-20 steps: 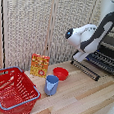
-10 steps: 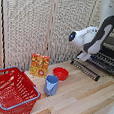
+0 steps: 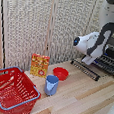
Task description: Extend the gripper towards the oven tray handle. Grasp the handle and carefully pull the tray out of the oven. Move the gripper above the red bowl. Grab the red bowl gently. Lift the bowl and place it onto the oven tray.
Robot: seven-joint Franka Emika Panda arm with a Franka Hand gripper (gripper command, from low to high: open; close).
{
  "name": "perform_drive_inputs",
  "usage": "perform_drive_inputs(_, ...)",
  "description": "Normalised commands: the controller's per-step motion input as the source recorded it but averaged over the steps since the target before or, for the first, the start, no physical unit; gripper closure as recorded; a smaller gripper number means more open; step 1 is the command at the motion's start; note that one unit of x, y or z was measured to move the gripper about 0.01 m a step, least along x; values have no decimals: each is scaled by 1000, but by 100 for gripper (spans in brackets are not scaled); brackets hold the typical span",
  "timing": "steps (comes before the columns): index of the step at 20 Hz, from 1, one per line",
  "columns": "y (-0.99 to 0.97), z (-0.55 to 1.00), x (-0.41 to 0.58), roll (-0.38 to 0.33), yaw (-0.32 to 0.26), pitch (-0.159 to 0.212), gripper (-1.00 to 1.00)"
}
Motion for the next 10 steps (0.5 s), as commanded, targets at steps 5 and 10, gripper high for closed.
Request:
perform_drive_inputs(5,-434,163,0,70,0,-35,-100)
perform_drive_inputs(10,-195,66,7,39,23,5,-100)
